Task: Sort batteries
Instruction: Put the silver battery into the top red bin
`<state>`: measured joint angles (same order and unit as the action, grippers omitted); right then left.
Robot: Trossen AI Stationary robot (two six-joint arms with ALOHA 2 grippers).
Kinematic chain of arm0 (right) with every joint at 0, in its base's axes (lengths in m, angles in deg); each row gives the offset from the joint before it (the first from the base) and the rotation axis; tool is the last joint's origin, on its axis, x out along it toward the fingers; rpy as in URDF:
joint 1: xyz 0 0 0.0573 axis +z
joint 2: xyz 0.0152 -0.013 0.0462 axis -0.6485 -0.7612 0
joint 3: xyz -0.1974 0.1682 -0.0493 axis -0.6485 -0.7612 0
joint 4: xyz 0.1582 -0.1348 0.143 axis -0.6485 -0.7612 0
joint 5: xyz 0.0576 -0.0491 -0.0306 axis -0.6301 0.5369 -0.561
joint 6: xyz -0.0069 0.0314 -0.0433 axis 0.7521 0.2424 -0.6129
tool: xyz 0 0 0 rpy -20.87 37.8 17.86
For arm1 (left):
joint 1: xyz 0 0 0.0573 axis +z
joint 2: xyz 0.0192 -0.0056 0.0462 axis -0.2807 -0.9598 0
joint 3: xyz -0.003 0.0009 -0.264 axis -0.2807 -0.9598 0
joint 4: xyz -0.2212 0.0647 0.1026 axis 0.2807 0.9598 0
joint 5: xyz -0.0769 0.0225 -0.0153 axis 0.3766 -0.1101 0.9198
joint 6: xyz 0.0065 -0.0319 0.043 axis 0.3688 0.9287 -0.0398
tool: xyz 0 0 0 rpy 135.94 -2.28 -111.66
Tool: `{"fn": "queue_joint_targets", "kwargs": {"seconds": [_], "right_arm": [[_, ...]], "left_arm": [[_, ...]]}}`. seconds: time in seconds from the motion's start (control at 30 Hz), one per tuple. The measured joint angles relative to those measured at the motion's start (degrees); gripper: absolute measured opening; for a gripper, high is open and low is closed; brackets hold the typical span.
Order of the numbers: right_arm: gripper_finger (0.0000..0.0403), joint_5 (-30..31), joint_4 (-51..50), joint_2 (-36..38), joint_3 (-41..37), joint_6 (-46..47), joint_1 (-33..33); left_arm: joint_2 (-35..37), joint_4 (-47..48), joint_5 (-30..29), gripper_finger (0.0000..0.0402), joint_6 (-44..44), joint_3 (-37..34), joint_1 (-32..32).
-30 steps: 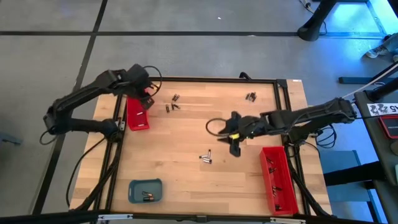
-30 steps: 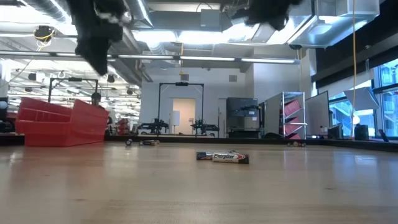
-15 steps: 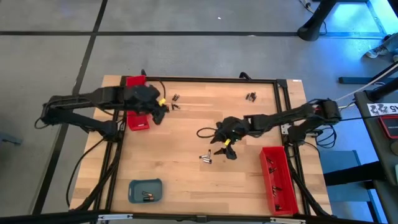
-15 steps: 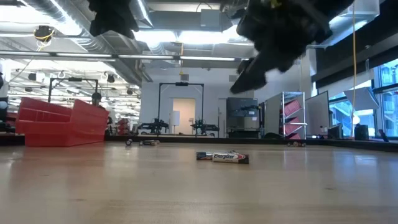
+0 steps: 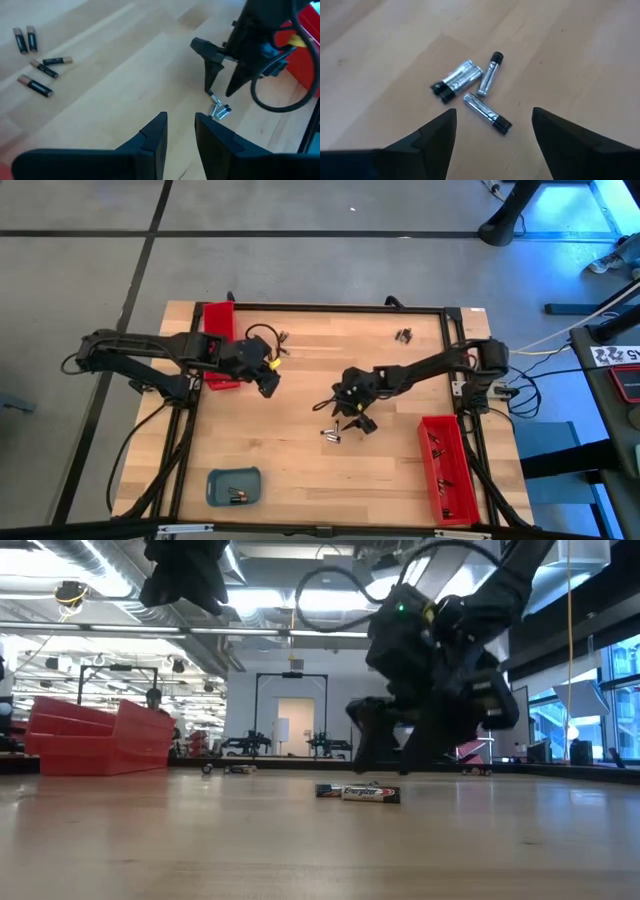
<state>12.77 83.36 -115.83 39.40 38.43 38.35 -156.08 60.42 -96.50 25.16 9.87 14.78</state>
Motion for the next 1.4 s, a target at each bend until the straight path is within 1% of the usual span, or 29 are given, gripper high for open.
{"fn": "queue_joint_targets", "kwargs": {"seconds": [0.1, 0.27, 0.37, 0.5, 0.67, 0.77, 0.83, 0.97, 1.13, 1.27, 1.4], "right_arm": [[0.0249, -0.19, 3.39, -2.11, 0.0, -1.35, 0.17], [0.0244, -0.36, 4.38, -4.84, 0.13, -1.77, 0.17], [0.0225, 0.08, 4.14, -6.17, 0.25, -1.78, 0.15], [0.0176, 1.59, 2.15, -6.96, 0.35, -1.69, 0.15], [0.0095, 3.97, -0.05, -6.96, 0.04, -1.19, 0.17], [0.0047, 3.98, 0.0, -6.96, -0.2, 1.43, 0.17], [0.0024, 4.04, -0.14, -6.94, -0.2, 4.33, 0.17], [0.002, 4.75, -0.3, -6.13, -0.31, 12.76, 0.24], [0.0023, 6.0, -2.77, -2.7, -0.74, 19.66, 0.27], [0.0019, 7.37, -8.27, 3.11, -1.41, 24.34, 0.28], [0.0021, 12.85, -12.32, 11.31, -1.09, 29.55, 0.26]], "left_arm": [[-0.45, 0.01, 0.0, 0.0088, 1.59, 0.0, -0.28], [-0.69, -0.13, -0.32, 0.0088, 3.17, 0.0, -0.3], [-0.71, -0.18, -0.42, 0.0088, 3.53, 0.0, -0.28], [-0.71, -0.2, -0.5, 0.0088, 3.57, 0.0, -0.28], [-0.71, -0.15, -0.57, 0.0088, 2.95, 0.0, -0.28], [-0.71, -0.13, -0.57, 0.0088, 2.01, 0.0, -0.28], [-0.71, -0.15, -0.57, 0.0088, 1.4, 0.0, -0.28], [-0.71, -0.14, -0.59, 0.0088, -0.2, 0.0, -0.28], [-0.71, -0.15, -0.59, 0.0088, -2.57, 0.0, -0.28], [-0.71, -0.37, -0.6, 0.0088, -5.32, 0.0, -0.28], [-1.11, -2.73, -0.8, 0.0088, -10.34, -0.21, -0.28]]}}
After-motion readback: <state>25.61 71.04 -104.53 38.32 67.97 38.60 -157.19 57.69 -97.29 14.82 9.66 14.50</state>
